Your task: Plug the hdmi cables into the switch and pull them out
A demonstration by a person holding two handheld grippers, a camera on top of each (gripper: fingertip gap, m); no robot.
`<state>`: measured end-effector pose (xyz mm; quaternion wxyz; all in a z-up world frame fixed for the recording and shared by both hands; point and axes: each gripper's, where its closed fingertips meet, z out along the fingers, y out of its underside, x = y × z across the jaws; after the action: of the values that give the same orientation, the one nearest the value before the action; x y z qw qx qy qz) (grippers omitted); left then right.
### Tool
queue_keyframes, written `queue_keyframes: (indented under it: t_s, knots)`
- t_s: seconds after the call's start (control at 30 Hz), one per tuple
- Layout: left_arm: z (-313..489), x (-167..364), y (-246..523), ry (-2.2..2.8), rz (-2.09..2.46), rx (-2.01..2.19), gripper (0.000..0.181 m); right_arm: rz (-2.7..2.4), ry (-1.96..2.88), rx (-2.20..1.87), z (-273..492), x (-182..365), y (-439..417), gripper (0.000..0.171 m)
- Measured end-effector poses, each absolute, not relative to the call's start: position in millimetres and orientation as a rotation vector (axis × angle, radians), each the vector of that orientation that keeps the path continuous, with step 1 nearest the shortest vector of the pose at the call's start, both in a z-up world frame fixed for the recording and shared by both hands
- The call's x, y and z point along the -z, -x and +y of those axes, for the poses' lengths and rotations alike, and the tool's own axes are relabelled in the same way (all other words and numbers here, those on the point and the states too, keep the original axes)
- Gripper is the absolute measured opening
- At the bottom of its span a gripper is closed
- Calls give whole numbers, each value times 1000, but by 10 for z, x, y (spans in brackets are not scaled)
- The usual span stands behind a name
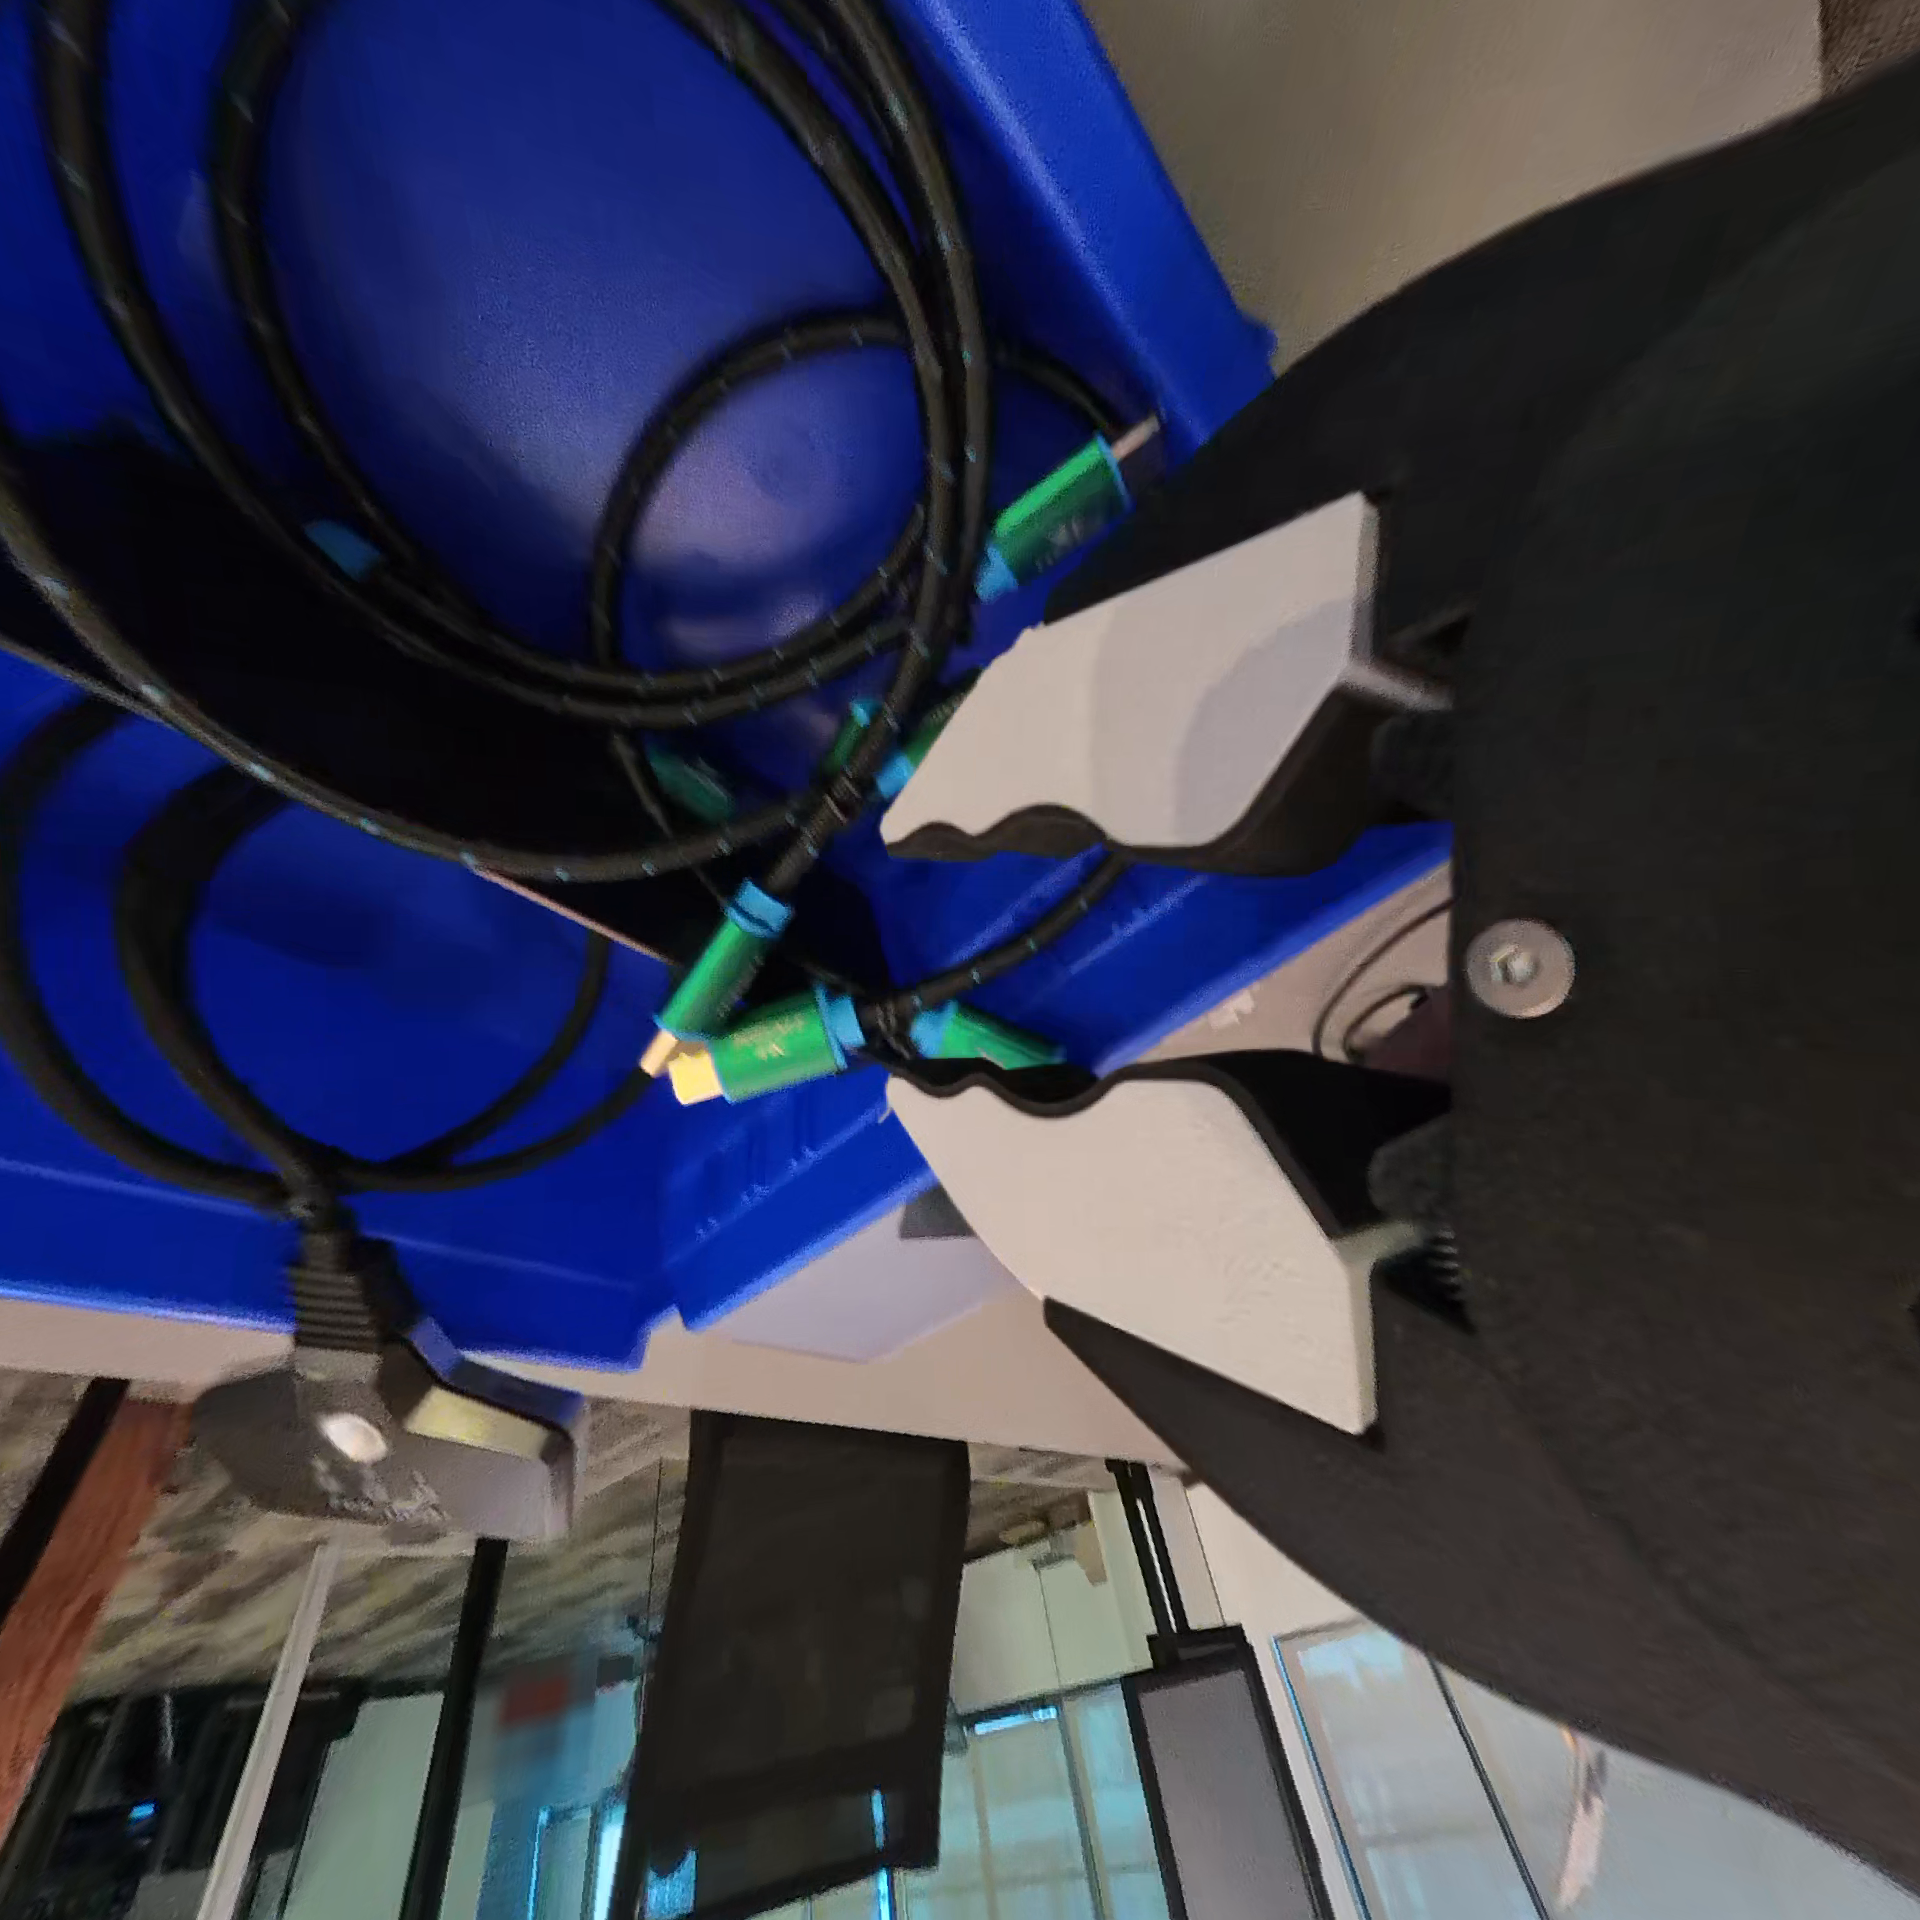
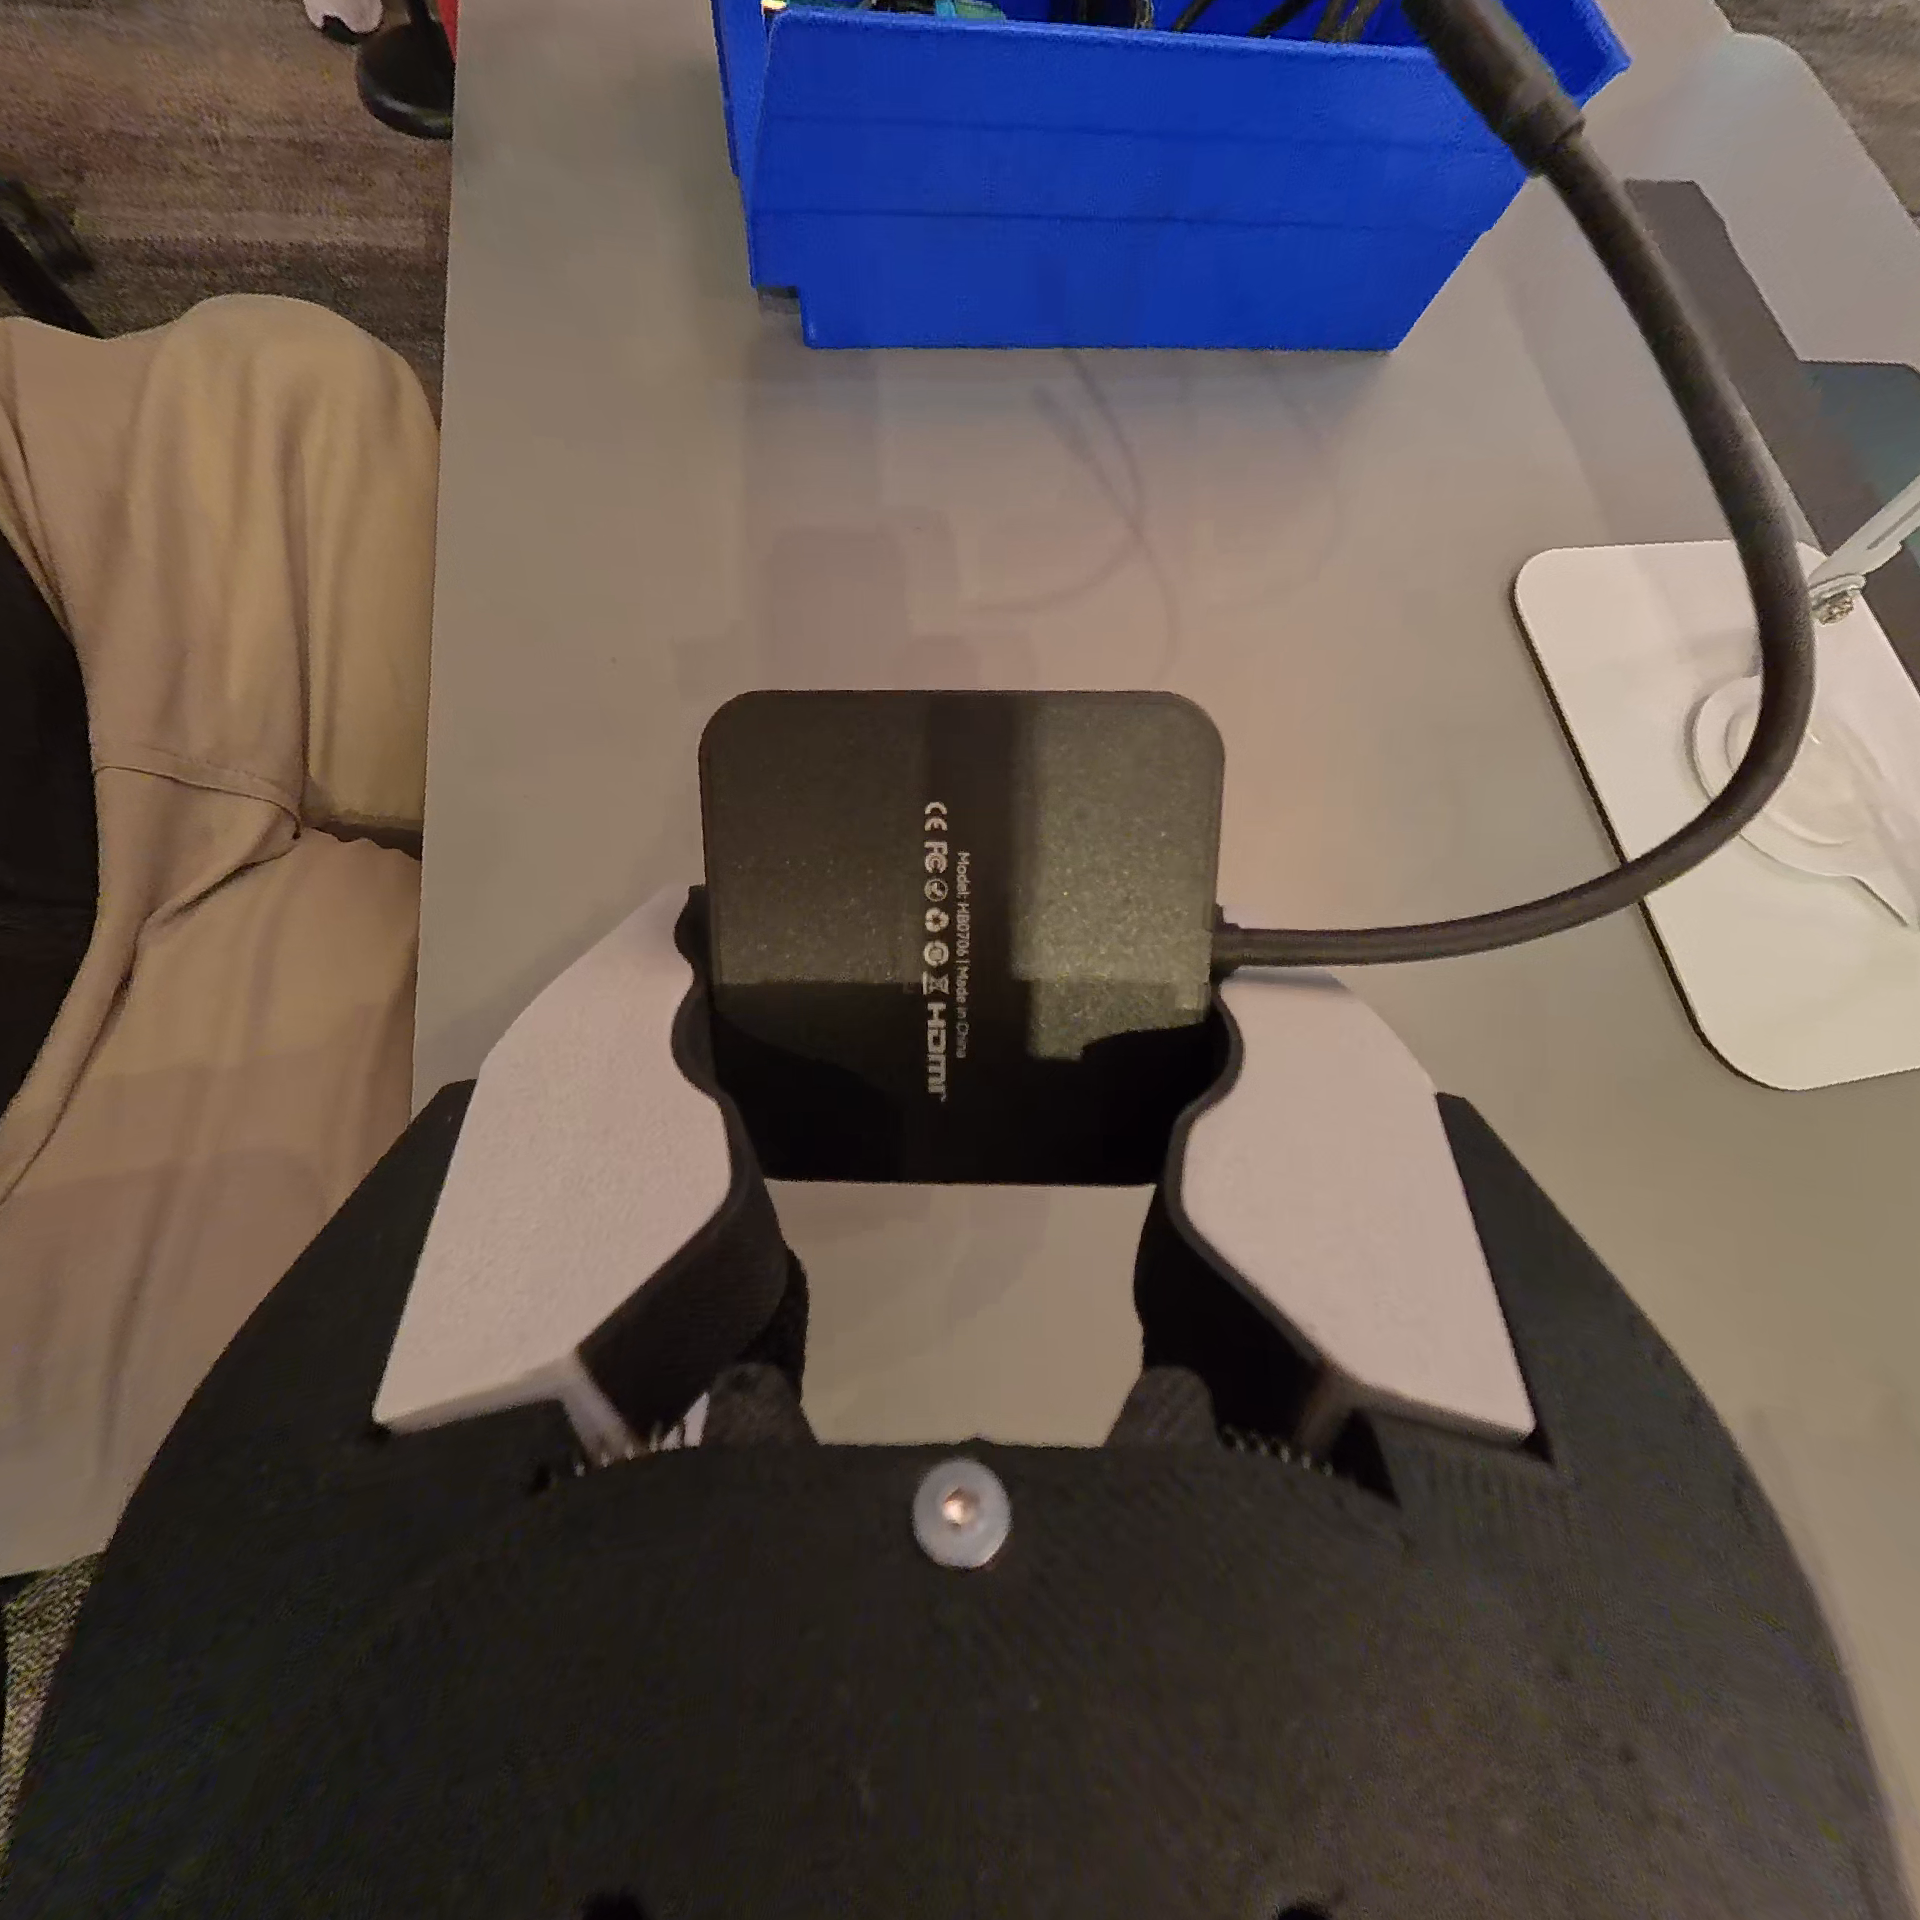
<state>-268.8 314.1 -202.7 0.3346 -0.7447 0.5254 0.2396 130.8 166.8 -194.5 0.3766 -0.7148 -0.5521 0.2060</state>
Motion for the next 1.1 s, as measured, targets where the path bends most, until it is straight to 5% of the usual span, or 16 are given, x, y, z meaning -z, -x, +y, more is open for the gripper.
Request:
queue_keyframes:
  t_s: [0.47, 1.1]
  knots:
    - [3218, 2364, 2541, 2279, 992, -438, 48, -1358, 1673, -595, 1651, 1740, -1261, 86]
    - [3350, 2456, 2508, 2348, 829, -265, 13, -1384, 1655, -541, 1653, 1748, -1220, 86]
